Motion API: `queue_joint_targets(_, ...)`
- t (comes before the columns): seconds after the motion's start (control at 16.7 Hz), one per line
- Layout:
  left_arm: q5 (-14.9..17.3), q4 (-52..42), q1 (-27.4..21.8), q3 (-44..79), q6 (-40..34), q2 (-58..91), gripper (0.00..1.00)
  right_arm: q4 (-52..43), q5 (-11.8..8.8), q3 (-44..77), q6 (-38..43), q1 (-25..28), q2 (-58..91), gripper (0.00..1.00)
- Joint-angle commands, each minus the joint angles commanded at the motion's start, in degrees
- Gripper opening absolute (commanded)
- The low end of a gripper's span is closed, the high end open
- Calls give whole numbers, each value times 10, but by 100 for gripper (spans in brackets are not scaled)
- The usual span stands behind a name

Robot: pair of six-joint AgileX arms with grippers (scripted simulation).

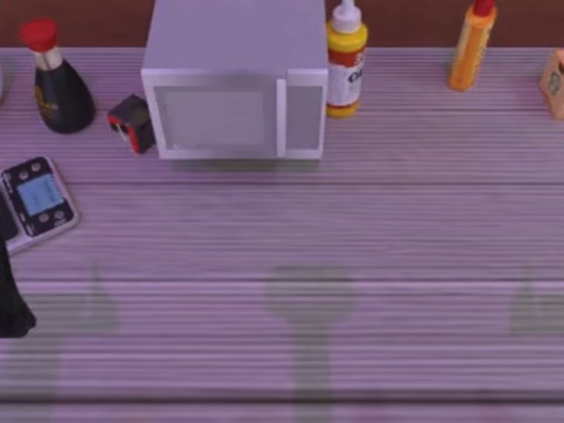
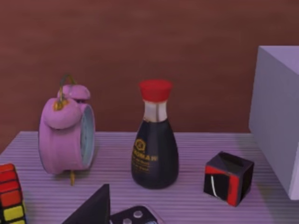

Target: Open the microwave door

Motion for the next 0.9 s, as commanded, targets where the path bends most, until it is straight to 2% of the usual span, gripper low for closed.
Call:
queue_joint_targets(0.18, -2, -2, -3, 6, -2, 6, 100, 0, 0, 0, 0, 0, 0, 100)
queue_joint_targets(0.36, -16, -22, -27, 56, -21, 59, 100, 0, 0, 0, 0, 0, 0, 100)
queue_joint_targets(0.6, -53, -70, -86, 185, -70, 214, 100, 0, 0, 0, 0, 0, 0, 100)
queue_joint_targets(0.9, -114, -142, -184, 406, -154, 494, 100, 0, 0, 0, 0, 0, 0, 100)
